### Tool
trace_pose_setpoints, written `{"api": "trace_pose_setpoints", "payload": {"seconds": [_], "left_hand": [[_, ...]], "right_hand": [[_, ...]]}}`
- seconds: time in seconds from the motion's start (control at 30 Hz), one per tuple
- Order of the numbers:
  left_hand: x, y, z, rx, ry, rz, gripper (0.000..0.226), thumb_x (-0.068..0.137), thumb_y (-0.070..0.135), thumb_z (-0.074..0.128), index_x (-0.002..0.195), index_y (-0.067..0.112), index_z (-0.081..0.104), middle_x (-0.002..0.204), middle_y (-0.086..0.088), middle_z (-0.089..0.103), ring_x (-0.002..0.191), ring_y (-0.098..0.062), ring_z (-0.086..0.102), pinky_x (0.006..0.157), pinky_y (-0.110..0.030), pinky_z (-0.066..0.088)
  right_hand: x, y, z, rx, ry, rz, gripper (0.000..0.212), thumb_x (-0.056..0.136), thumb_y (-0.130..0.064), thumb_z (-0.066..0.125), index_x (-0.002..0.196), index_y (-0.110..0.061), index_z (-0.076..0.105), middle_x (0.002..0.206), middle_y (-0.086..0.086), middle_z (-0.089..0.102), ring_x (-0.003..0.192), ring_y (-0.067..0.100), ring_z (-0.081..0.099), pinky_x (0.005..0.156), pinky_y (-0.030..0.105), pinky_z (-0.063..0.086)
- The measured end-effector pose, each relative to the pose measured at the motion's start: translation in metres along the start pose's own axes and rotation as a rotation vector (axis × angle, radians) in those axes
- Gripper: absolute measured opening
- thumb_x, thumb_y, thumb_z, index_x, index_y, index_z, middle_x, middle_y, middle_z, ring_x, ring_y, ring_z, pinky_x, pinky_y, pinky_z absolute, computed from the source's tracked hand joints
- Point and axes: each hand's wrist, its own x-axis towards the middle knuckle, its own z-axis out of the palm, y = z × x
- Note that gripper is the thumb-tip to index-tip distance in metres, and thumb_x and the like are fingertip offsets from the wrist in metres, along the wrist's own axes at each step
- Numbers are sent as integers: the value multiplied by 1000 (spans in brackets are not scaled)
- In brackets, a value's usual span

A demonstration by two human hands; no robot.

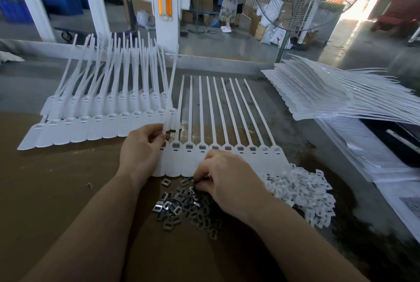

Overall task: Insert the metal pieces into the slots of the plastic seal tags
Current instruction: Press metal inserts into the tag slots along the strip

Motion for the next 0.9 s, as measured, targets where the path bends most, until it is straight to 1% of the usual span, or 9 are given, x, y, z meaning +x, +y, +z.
{"api": "trace_pose_setpoints", "payload": {"seconds": [0.13,0.33,0.43,0.53,0.63,0.67,0.73,0.83,0.9], "left_hand": [[0,0,0,-9,2,-13,31,93,11,56,124,10,60,89,10,62,92,-8,59,84,-22,40],[0,1,0,-4,2,-15,31,93,11,56,123,11,60,89,9,64,89,-7,59,83,-23,41],[0,1,0,-7,4,-16,29,93,10,55,121,12,61,89,9,64,90,-8,60,82,-22,41],[-1,1,0,-8,6,-16,28,93,10,55,120,13,62,89,9,66,90,-9,60,78,-22,41],[-1,1,0,-5,-2,-13,29,94,11,54,122,12,61,94,6,68,91,-9,60,79,-22,41],[-1,1,0,0,-4,-11,29,94,11,54,123,12,60,92,8,66,91,-9,60,79,-22,40],[0,1,0,9,-5,-6,30,94,12,54,124,11,59,91,9,65,91,-8,59,80,-21,40],[0,1,0,16,-12,4,31,94,12,54,125,10,58,93,6,67,93,-9,60,82,-22,41],[-1,1,0,14,-13,4,31,94,12,54,125,10,58,93,6,67,93,-9,61,83,-23,42]], "right_hand": [[1,0,1,-2,-3,-2,16,89,-25,60,102,-21,68,105,-2,58,99,14,51,89,28,38],[2,2,3,-34,-11,-31,15,91,-28,57,100,-19,64,103,-1,56,97,15,51,88,29,40],[2,5,6,-60,19,-57,15,94,-29,52,97,-18,61,99,-2,55,94,14,49,87,30,40],[1,7,11,-102,90,-89,11,96,-22,47,94,-15,56,95,-1,54,88,14,49,83,29,40],[0,6,9,-9,174,-46,12,97,-23,45,91,-15,51,87,-3,55,78,10,47,70,21,35],[-1,6,7,20,198,-26,10,97,-22,46,91,-15,49,82,-5,55,73,9,47,66,21,36],[-3,8,3,78,226,16,9,97,-22,44,92,-15,47,76,-5,57,65,11,53,60,24,42],[-4,13,-5,265,265,104,12,97,-19,45,86,-16,48,73,0,62,63,12,58,62,28,50],[-5,19,-10,382,278,176,13,95,-18,51,83,-13,54,75,-1,64,67,11,61,66,29,53]]}}
